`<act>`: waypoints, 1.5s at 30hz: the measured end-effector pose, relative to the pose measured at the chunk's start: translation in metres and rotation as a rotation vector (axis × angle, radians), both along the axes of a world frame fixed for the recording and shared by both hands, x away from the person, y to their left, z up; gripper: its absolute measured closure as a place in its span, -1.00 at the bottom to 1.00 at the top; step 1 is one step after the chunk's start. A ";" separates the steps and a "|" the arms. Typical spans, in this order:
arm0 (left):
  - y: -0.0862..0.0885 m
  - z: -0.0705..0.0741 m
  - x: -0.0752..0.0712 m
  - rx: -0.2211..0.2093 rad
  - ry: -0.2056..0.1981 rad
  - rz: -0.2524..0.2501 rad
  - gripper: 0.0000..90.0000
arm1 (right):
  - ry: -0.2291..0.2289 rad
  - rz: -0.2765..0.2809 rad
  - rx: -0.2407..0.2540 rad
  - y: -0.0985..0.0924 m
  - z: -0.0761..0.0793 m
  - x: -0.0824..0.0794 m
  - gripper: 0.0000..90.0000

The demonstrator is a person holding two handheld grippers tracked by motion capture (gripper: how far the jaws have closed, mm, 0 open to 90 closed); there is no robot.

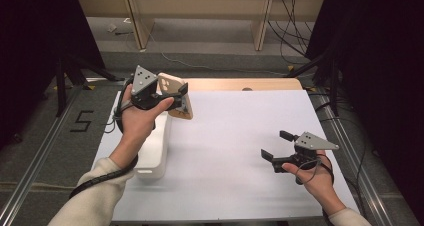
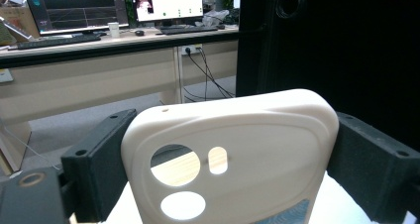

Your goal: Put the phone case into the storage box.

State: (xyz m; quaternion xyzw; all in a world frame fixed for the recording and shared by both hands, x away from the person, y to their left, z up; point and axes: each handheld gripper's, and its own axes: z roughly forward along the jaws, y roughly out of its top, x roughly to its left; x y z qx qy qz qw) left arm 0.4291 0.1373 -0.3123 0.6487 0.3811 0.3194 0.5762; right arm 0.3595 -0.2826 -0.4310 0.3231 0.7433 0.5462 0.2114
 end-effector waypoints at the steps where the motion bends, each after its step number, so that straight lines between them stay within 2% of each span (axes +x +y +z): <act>1: 0.001 0.000 0.000 0.001 0.000 0.001 -0.77 | 0.000 0.001 0.000 0.000 0.000 0.000 -0.92; 4: 0.002 0.000 0.001 -0.001 0.000 0.007 -0.77 | 0.000 0.002 0.001 0.000 0.000 0.000 -0.92; 5: 0.004 0.001 0.002 0.011 -0.018 0.009 -0.77 | 0.000 0.001 0.001 0.000 0.000 0.000 -0.92; 15: 0.009 0.003 0.003 -0.003 -0.001 0.024 -0.77 | -0.002 0.001 0.001 0.000 0.000 0.000 -0.92; 45: 0.020 0.004 0.008 0.006 0.001 0.060 -0.77 | 0.000 0.003 0.002 0.000 -0.001 0.001 -0.92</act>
